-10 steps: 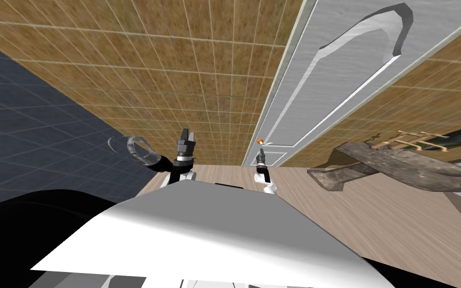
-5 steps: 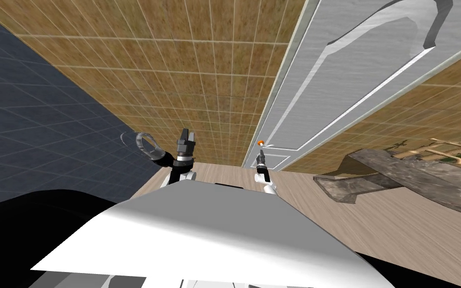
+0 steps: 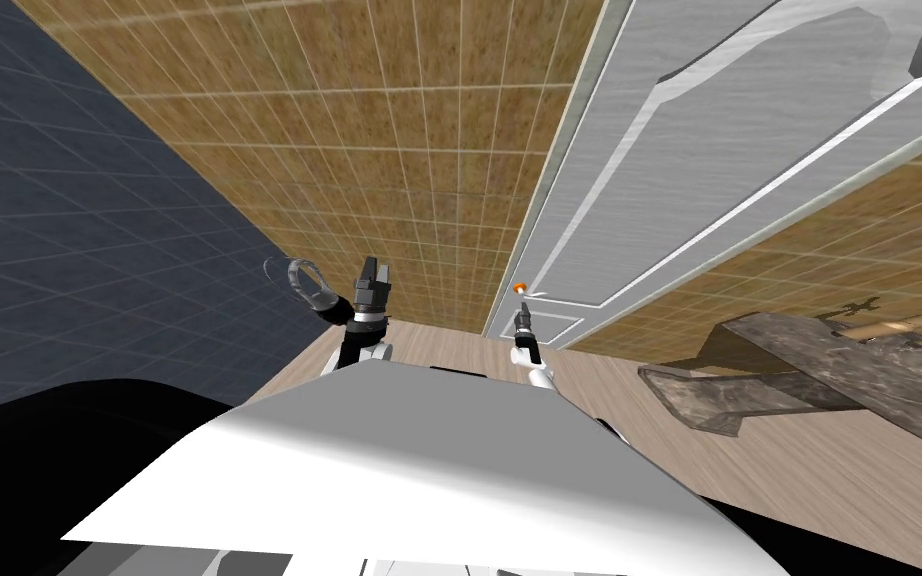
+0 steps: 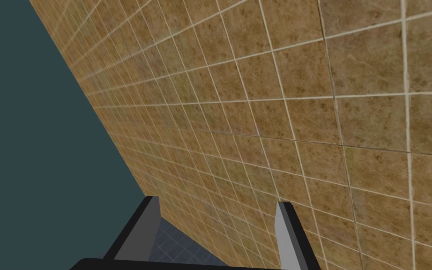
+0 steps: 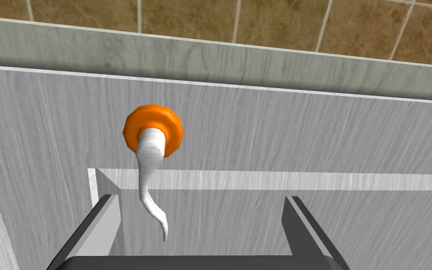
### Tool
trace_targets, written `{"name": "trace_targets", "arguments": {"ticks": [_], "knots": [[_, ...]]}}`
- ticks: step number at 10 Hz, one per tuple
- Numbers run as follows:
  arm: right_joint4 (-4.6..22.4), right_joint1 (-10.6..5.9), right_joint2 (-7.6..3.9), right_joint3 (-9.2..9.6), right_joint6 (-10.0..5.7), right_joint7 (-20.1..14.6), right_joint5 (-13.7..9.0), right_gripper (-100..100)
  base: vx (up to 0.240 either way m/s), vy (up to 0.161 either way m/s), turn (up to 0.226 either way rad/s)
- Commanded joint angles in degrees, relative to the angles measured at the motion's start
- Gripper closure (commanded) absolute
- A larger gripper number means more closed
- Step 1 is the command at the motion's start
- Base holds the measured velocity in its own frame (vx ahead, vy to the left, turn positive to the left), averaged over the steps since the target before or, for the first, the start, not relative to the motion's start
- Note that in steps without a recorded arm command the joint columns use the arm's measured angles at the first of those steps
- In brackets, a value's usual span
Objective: Pull the door open
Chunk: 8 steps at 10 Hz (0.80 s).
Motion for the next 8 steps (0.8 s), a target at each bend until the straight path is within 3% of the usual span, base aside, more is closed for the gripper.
{"name": "trace_targets", "arguments": {"ticks": [1, 8], "knots": [[2.2, -0.96, -0.21, 0.06, -0.38, -0.1, -0.4, -100, 0.002, -0.105, 0.117], [10.4, -4.45, -1.21, 0.26, -1.67, -0.1, -2.1, -100, -0.012, -0.115, 0.11]]}}
